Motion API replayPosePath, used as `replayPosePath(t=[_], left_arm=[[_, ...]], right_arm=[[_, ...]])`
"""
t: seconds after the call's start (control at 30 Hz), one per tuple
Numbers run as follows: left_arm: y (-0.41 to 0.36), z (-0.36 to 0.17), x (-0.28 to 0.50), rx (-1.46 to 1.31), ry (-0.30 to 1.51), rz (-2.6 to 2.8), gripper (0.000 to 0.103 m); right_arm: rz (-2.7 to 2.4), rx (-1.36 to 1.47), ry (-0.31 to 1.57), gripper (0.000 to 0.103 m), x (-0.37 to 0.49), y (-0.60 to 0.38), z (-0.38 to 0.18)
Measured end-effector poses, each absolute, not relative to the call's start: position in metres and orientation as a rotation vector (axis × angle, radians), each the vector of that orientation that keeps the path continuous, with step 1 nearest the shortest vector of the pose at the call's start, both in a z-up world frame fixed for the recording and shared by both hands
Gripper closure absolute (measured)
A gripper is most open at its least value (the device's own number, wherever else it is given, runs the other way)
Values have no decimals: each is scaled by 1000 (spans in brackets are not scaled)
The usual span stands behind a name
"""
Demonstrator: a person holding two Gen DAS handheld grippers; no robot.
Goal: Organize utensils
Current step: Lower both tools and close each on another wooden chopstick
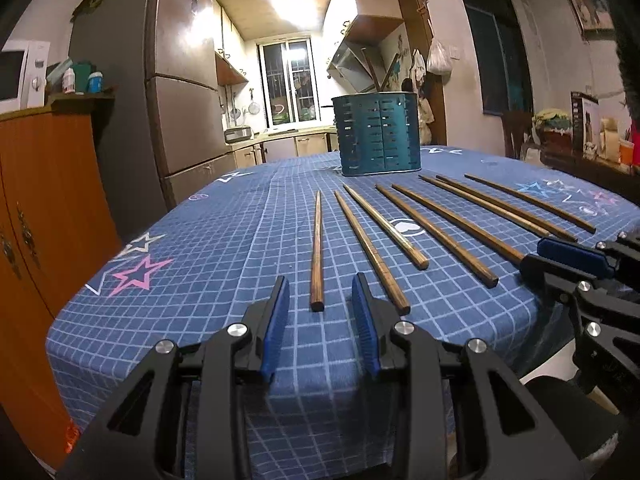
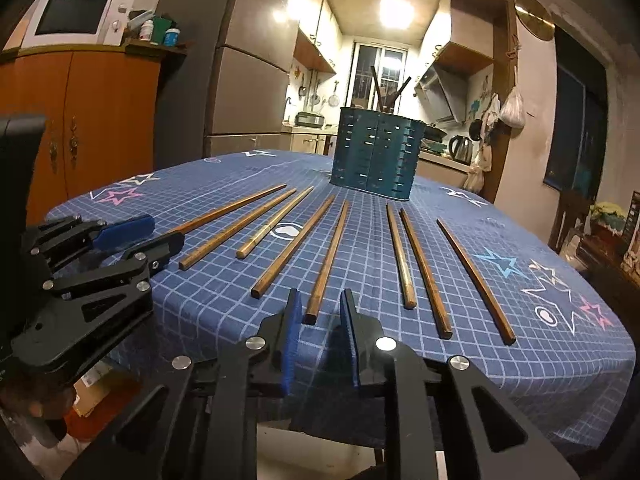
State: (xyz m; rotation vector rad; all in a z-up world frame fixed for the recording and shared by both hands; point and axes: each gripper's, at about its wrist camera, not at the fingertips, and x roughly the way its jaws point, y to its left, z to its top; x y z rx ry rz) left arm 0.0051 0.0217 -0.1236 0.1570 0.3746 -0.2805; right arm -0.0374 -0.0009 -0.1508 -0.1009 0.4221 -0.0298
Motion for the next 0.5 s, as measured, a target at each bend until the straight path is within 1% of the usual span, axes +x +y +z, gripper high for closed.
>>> replayPosePath(t=[0.1, 0.23, 0.37, 0.4, 0.47, 0.5], left_arm=[[24, -126, 5, 130, 375, -306, 83], [24, -128, 3, 113, 361, -321, 87], [25, -130, 3, 103, 357, -328, 89], [26, -130, 3, 101, 357, -326, 91], [28, -130, 3, 94, 355, -328, 93], [28, -130, 3, 92, 353, -326, 95]], right_arm=[[-41, -86, 420, 85, -37, 0, -152], [-56, -67, 411, 85, -36, -1, -153], [-54, -54, 403, 91, -37, 0, -155], [-53, -50, 404, 93, -37, 1, -156], [-52, -37, 406, 94, -37, 1, -156], [-52, -28, 408, 94, -37, 0, -156]])
